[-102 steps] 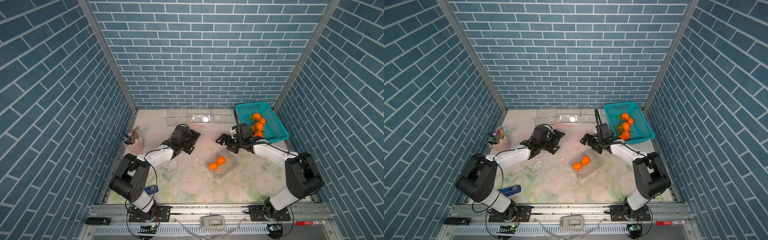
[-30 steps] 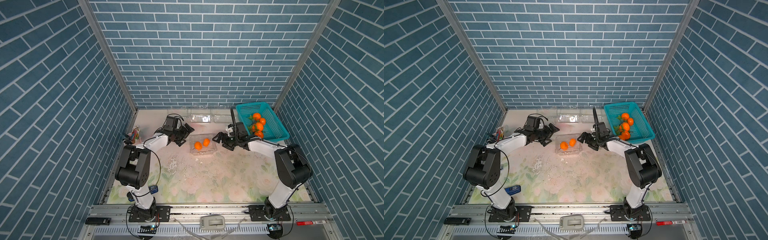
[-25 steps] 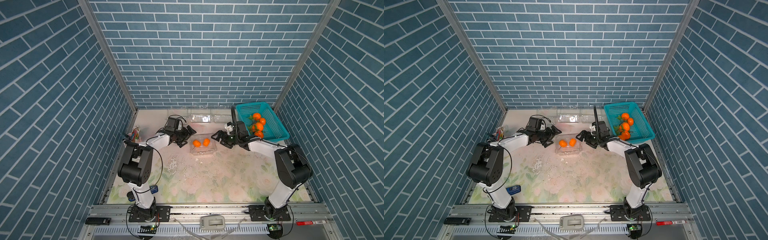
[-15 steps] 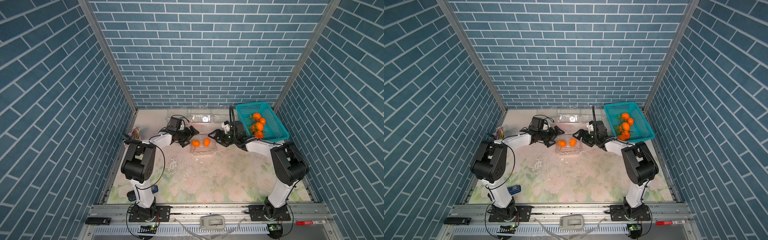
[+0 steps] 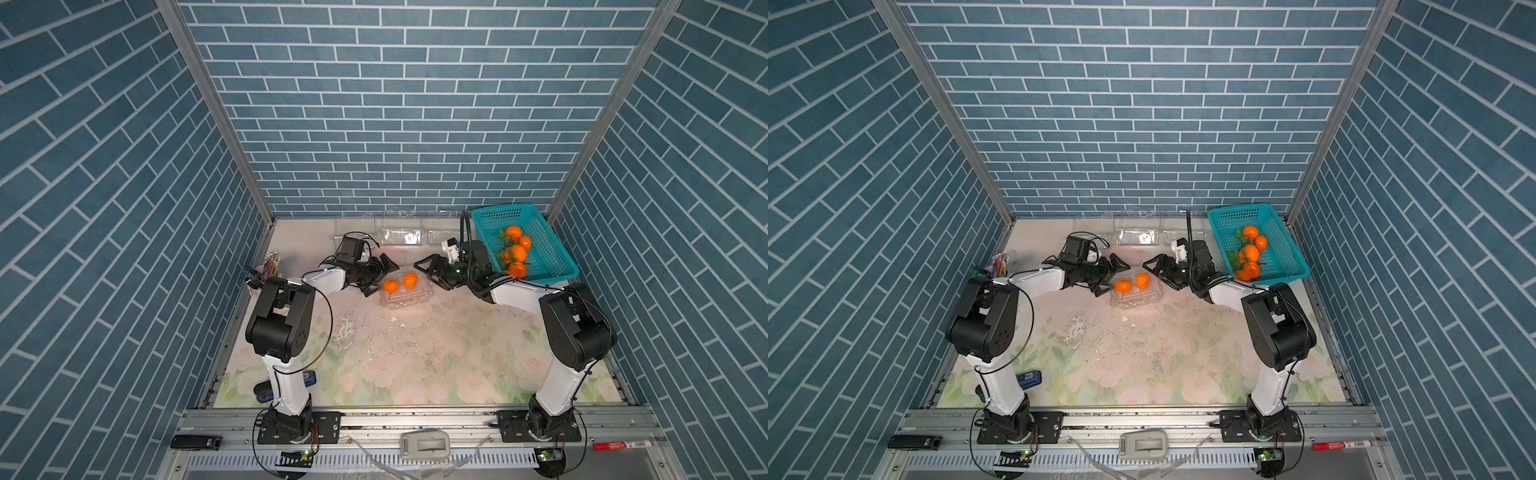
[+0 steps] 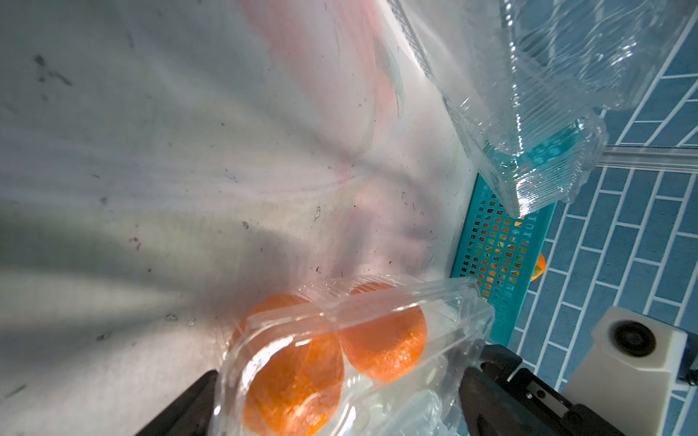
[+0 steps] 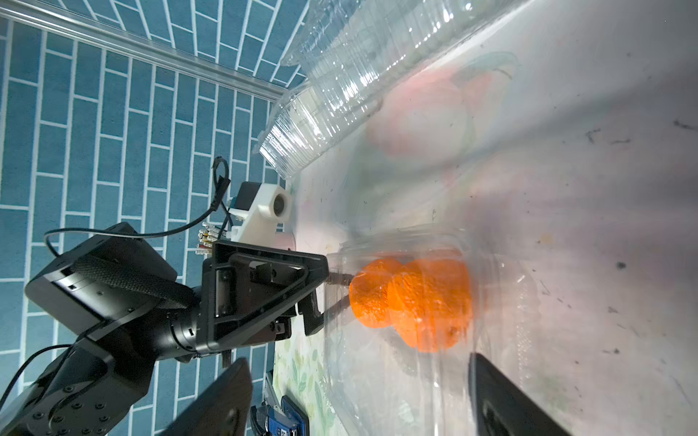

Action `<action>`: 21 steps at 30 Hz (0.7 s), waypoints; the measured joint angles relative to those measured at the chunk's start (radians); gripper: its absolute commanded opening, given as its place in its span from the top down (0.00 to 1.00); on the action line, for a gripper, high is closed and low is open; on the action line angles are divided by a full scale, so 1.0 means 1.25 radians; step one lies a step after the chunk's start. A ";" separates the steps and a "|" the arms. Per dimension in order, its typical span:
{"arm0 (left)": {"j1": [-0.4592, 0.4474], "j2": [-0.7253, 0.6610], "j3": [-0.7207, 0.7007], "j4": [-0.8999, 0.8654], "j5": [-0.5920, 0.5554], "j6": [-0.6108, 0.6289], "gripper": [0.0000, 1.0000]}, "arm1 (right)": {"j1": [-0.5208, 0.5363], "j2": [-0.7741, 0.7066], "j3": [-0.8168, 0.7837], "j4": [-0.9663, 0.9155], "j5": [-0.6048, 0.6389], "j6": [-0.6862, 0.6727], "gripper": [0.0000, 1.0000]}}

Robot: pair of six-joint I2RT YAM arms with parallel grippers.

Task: Take oranges out of containers
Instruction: Open the packing box at the center of the board.

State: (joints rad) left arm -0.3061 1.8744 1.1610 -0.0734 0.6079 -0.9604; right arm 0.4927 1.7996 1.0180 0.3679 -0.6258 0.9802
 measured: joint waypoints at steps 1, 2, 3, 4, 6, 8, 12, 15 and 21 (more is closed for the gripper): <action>0.000 0.000 0.000 0.000 0.000 0.000 0.01 | 0.000 0.000 -0.006 0.010 -0.002 0.009 0.15; 0.000 0.000 0.000 0.000 0.000 0.000 0.01 | 0.000 0.000 -0.014 0.019 -0.005 0.016 0.16; 0.000 0.000 0.000 0.000 0.000 0.000 0.01 | 0.000 0.000 -0.020 0.026 -0.007 0.022 0.17; 0.000 0.000 0.000 0.001 0.000 0.000 0.01 | 0.000 0.000 -0.026 0.034 -0.010 0.031 0.19; 0.000 0.000 0.000 0.002 0.000 0.000 0.01 | 0.000 0.001 -0.031 0.043 -0.017 0.047 0.22; 0.000 0.000 0.000 0.003 0.000 0.000 0.01 | 0.001 0.002 -0.032 0.055 -0.021 0.060 0.23; 0.000 0.002 0.000 0.007 0.002 0.000 0.01 | 0.003 0.002 -0.036 0.078 -0.028 0.080 0.26; 0.000 0.003 0.000 0.010 0.003 0.000 0.01 | 0.004 0.004 -0.038 0.096 -0.038 0.099 0.28; 0.001 0.003 0.000 0.022 0.003 0.000 0.01 | 0.017 0.025 -0.038 0.109 -0.054 0.127 0.34</action>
State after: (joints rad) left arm -0.3050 1.8778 1.1610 -0.0460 0.6113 -0.9604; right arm 0.5137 1.8313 0.9707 0.5045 -0.6930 1.1389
